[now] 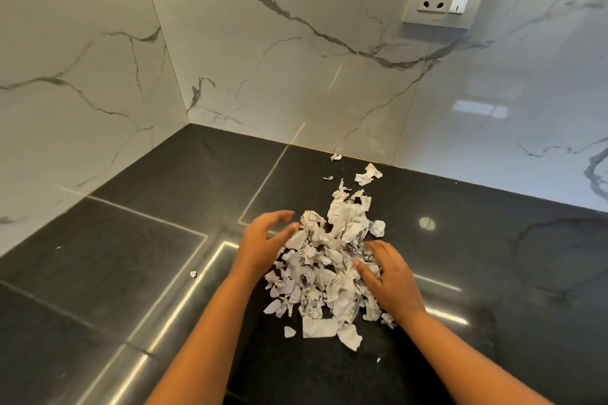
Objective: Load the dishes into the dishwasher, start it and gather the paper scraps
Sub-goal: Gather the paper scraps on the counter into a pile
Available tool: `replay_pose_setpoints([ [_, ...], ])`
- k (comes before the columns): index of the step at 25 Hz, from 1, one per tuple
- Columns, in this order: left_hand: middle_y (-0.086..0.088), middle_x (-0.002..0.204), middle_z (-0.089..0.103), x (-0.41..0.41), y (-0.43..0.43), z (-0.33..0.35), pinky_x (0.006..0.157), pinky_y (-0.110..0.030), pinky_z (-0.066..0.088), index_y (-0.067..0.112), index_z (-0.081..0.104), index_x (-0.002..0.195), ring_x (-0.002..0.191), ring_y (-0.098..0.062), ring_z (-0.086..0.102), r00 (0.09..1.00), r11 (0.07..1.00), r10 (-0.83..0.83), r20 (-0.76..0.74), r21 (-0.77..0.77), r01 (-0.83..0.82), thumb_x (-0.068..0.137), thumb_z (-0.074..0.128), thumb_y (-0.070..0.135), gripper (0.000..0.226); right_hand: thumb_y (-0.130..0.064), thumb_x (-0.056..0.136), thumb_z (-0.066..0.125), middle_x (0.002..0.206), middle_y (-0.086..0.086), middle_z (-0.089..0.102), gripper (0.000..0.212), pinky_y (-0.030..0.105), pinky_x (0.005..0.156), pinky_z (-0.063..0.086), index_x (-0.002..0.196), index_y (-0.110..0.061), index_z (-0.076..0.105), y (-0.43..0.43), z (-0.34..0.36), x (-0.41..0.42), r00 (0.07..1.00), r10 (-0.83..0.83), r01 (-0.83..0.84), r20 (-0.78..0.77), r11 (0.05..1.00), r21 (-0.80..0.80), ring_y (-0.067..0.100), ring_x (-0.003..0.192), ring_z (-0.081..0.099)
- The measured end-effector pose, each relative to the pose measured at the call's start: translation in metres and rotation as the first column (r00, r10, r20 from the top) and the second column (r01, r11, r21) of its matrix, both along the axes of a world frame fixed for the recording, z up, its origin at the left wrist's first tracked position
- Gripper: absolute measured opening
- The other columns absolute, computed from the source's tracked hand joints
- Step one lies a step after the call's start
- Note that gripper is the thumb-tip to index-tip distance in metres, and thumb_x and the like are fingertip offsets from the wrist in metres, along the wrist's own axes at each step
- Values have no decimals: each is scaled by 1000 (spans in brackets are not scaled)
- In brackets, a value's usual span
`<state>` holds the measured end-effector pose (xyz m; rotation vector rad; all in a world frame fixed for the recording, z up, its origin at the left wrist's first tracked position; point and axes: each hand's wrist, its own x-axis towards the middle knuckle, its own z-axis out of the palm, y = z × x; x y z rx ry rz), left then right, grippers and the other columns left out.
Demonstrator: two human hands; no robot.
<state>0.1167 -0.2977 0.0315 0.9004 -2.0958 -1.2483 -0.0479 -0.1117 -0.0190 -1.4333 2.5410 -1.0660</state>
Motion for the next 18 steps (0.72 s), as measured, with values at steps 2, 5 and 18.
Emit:
replay_pose_setpoints([
  [2, 1, 109, 65, 43, -10, -7, 86, -25, 43, 16, 68, 106, 106, -14, 56, 933, 924, 359, 1, -142, -355, 86, 65, 30, 26, -61, 84, 39, 117, 2, 56, 63, 27, 89, 43, 119, -12, 58, 2, 1, 2, 995, -74, 70, -71, 996, -58, 12, 107, 51],
  [5, -10, 133, 53, 84, -22, -30, 112, -47, 20, 13, 60, 121, 135, -36, 31, 745, 828, 560, 361, -261, -496, 85, 61, 48, 50, -56, 85, 39, 93, 6, 57, 55, 33, 68, 44, 108, -13, 65, 2, 1, 3, 931, -209, 214, -299, 977, -15, 23, 84, 54],
  [18, 5, 146, -38, 82, 37, -48, 112, -38, -15, 33, -33, 137, 135, -17, -36, 769, 911, -148, 622, -217, 351, 36, 50, 94, 145, -55, 55, 81, 145, 3, 31, 116, 38, 103, 41, 147, -29, 13, 51, 63, 30, 976, -117, -14, 181, 804, 595, 22, 130, 39],
])
